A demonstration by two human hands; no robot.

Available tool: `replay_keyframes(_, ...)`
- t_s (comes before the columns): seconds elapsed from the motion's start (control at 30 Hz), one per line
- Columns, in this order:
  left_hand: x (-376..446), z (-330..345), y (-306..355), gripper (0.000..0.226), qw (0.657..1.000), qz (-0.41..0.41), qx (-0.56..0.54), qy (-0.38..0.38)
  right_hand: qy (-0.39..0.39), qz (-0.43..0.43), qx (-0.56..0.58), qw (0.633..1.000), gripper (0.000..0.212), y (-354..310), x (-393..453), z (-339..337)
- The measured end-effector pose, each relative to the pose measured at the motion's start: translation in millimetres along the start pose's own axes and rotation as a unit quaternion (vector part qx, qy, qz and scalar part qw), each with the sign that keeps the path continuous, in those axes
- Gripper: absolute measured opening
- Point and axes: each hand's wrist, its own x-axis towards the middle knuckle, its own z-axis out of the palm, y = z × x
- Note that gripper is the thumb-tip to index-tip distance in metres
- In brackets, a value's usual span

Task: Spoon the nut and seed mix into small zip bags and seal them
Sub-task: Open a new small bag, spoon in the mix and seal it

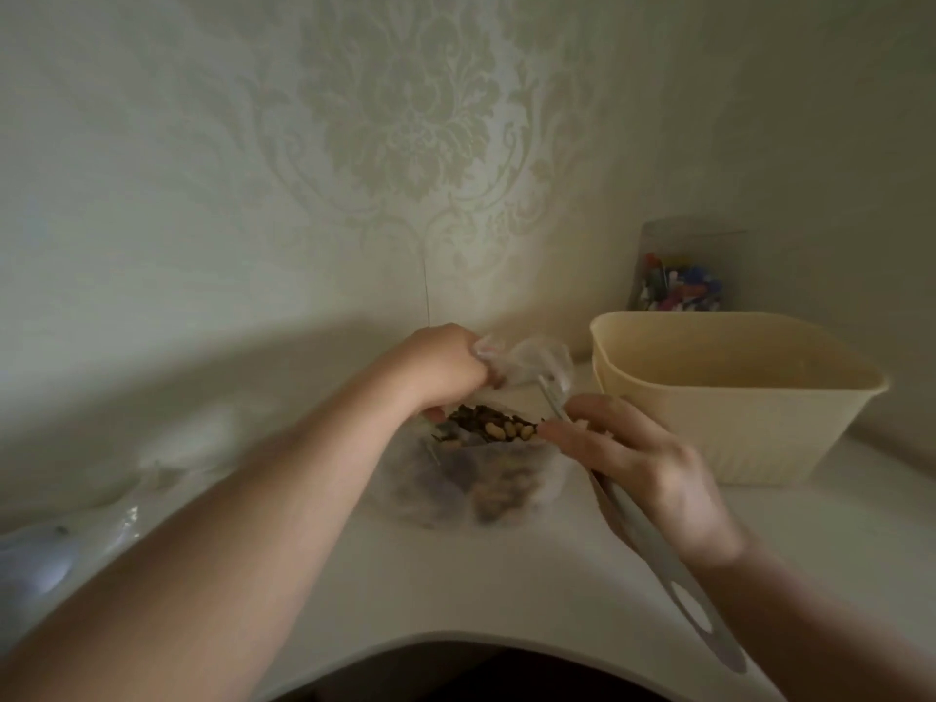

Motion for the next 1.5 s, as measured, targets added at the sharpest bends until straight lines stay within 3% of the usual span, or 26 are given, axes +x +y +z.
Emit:
replay_keyframes(0.1,0,1,-9,0.010,0.997,-0.041,-0.055,0.019,0.038,-0.014,0.074,0.996,0.023,-13,5,0)
replay_keyframes(0.3,-13,-7,6,0.020,0.973,-0.034,-0.211,0.085,-0.036,0.162,0.098,0.981,0.027,-20,13,20)
replay_keyframes(0.4,-27,-22,19,0.034,0.956,-0.012,-0.255,0.143,-0.070,0.148,0.069,0.984,0.037,-18,19,17)
replay_keyframes(0.47,-37,-34,28,0.030,0.942,0.001,-0.293,0.162,-0.117,0.132,0.013,0.984,0.044,-18,19,12)
replay_keyframes(0.57,-49,-46,34,0.021,0.920,0.014,-0.336,0.200,-0.164,0.125,-0.086,0.975,0.076,-18,18,8)
replay_keyframes(0.63,-54,-48,34,0.017,0.913,0.012,-0.347,0.212,-0.189,0.115,-0.108,0.969,0.081,-19,18,7)
replay_keyframes(0.8,-64,-45,26,0.024,0.928,-0.001,-0.313,0.204,-0.160,0.105,-0.057,0.980,0.050,-32,23,3)
replay_keyframes(0.93,-68,-46,29,0.023,0.932,0.014,-0.299,0.203,-0.158,0.118,-0.066,0.978,0.078,-32,33,8)
replay_keyframes(1.1,-71,-44,33,0.022,0.943,0.014,-0.297,0.151,-0.226,0.116,-0.035,0.966,0.079,-28,38,21)
replay_keyframes(1.3,-59,-41,7,0.024,0.927,0.023,-0.307,0.213,-0.176,0.173,0.004,0.969,0.030,-15,29,0)
replay_keyframes(1.4,-59,-29,-2,0.030,0.950,0.103,-0.184,0.231,-0.138,0.240,0.058,0.959,0.033,-19,35,-6)
replay_keyframes(1.5,-63,-5,-11,0.031,0.930,0.227,0.006,0.288,-0.153,0.268,0.041,0.950,0.032,-20,43,-3)
